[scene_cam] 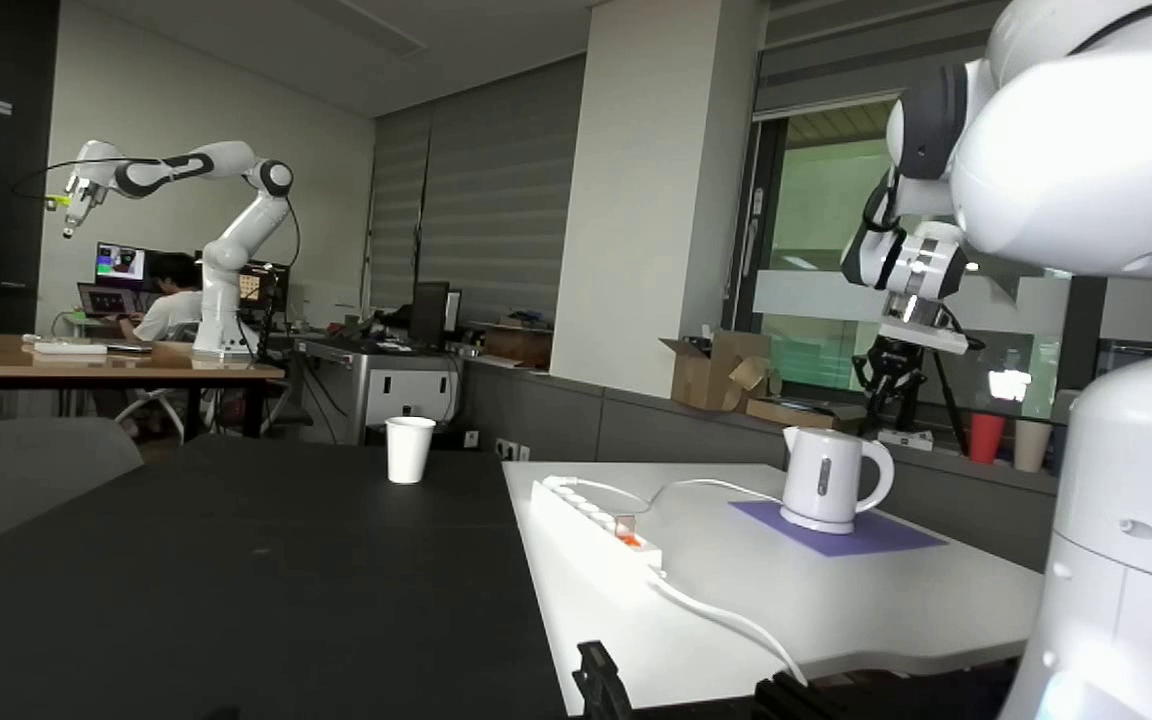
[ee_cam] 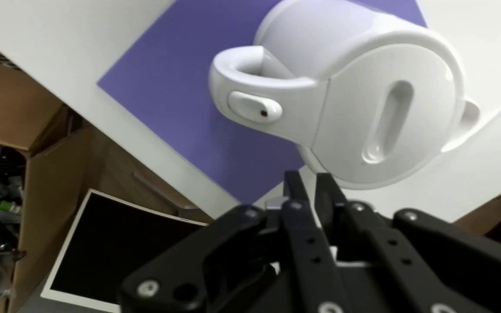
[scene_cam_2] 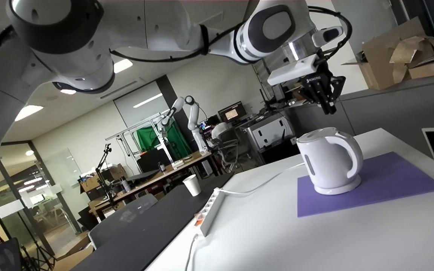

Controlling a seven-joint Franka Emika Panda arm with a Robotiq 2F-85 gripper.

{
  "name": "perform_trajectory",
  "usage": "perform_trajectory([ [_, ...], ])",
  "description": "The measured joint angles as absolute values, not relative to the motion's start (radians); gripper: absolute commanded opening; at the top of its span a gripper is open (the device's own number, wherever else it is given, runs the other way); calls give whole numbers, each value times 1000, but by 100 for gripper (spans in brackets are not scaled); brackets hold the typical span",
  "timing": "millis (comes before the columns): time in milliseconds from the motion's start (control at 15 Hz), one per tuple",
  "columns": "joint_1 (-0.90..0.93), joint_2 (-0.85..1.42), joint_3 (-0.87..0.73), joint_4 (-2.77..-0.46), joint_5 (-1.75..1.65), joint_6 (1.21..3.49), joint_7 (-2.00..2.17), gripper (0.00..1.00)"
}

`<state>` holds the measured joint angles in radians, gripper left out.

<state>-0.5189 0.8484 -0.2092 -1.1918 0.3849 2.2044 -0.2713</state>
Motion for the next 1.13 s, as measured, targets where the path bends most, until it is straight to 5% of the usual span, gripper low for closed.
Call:
perform_trajectory([
  [533,-307,729,-365,-1524,149,2514,-267,98],
  [1133,-237,651,-396,-1718,-123,2678,-123,100],
])
